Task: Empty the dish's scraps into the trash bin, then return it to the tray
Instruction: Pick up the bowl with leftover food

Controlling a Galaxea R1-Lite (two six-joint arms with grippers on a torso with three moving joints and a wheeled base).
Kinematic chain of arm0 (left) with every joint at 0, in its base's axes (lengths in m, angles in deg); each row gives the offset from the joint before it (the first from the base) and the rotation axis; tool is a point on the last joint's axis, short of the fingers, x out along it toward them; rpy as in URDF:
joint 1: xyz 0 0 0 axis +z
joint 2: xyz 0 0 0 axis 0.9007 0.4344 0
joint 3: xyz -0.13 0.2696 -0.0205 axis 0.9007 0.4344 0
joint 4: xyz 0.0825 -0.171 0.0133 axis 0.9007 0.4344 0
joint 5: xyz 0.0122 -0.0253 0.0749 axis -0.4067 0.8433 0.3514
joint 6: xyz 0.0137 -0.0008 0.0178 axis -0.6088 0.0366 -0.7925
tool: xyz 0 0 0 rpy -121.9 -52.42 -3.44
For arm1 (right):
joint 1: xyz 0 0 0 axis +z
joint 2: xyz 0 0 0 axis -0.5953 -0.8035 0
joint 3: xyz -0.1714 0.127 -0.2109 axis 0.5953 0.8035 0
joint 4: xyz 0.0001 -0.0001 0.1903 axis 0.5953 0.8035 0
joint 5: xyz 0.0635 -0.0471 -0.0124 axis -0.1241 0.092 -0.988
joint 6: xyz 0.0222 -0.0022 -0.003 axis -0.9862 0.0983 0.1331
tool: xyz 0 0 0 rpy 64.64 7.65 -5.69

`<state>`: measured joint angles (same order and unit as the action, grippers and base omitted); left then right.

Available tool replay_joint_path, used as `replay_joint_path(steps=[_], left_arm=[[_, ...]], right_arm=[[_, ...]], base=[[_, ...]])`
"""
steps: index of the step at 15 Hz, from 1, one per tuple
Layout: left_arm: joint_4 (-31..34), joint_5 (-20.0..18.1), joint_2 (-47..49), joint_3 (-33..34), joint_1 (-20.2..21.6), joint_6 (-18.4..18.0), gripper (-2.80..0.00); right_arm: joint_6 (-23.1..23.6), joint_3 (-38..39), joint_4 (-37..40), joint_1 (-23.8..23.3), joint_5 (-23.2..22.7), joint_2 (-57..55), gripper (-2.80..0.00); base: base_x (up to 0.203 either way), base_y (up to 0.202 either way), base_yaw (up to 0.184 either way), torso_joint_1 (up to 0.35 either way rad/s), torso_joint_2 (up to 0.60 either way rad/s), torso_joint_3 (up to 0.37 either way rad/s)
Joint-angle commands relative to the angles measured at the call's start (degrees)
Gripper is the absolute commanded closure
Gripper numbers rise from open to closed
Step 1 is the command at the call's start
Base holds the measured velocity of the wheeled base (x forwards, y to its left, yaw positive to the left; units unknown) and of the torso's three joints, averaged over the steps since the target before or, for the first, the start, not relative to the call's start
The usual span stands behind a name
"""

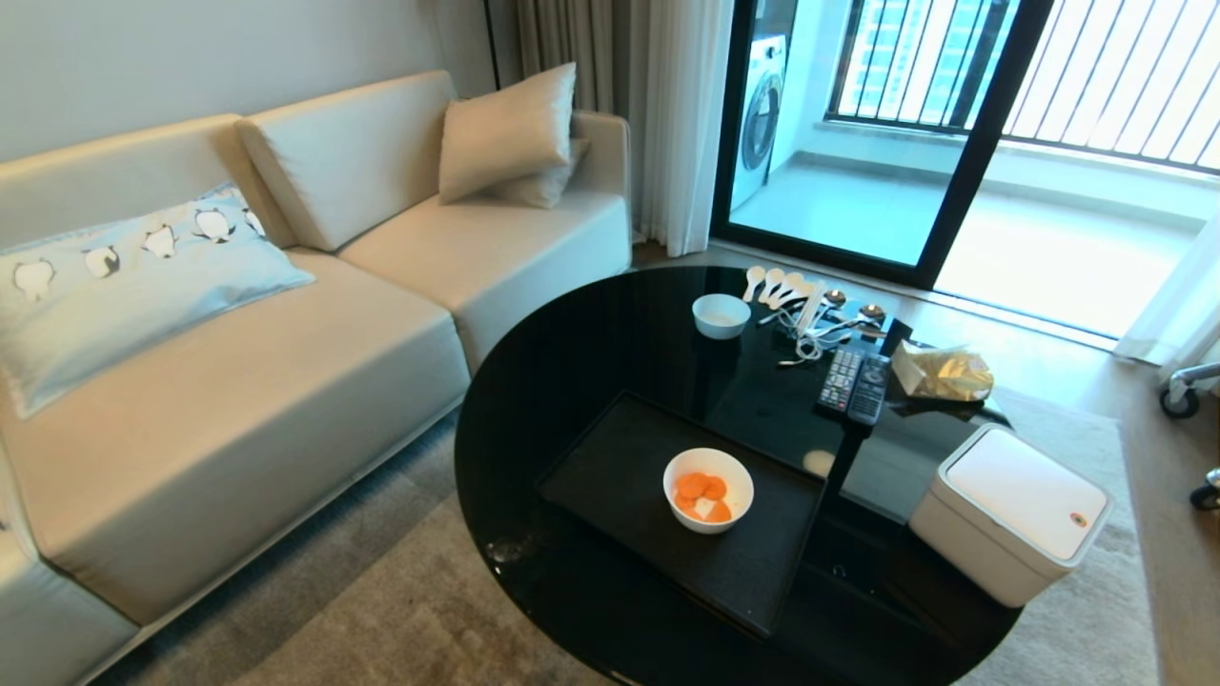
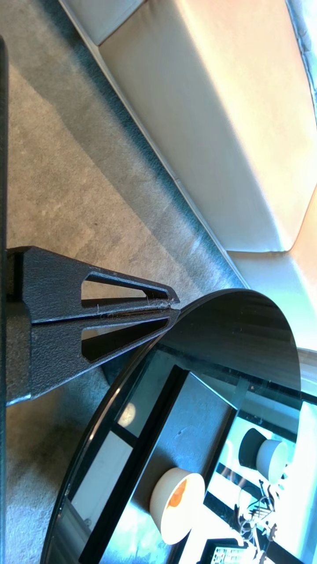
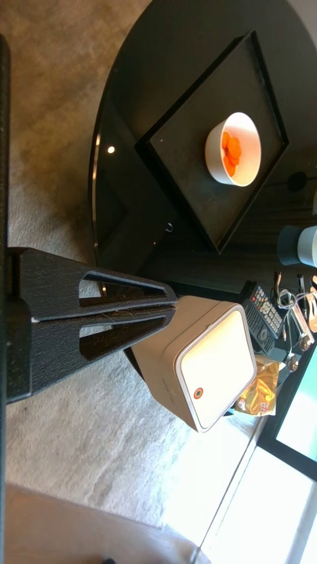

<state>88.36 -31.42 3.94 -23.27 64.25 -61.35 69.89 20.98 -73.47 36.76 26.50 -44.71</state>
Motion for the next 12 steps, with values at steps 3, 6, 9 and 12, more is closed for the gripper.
replay_joint_path(steps=[3, 6, 9, 12], left_arm=[[0.0, 0.0, 0.0, 0.0, 0.0, 0.1, 0.00], [0.0, 0.0, 0.0, 0.0, 0.0, 0.1, 0.00], [0.0, 0.0, 0.0, 0.0, 0.0, 0.1, 0.00], [0.0, 0.0, 0.0, 0.0, 0.0, 0.1, 0.00]], right_arm=[[4.0, -9.6, 9.4, 0.0, -4.4, -1.2, 0.00], [7.6, -16.2, 11.3, 0.0, -7.8, -7.9, 0.00], [10.0, -21.6, 11.1, 0.6, -9.1, -15.9, 0.00], [10.8, -28.6, 10.0, 0.9, -9.4, -27.4, 0.00]], base=[[0.000, 0.000, 0.000, 0.000, 0.00, 0.000], [0.000, 0.000, 0.000, 0.000, 0.00, 0.000], [0.000, 0.000, 0.000, 0.000, 0.00, 0.000], [0.000, 0.000, 0.000, 0.000, 0.00, 0.000]])
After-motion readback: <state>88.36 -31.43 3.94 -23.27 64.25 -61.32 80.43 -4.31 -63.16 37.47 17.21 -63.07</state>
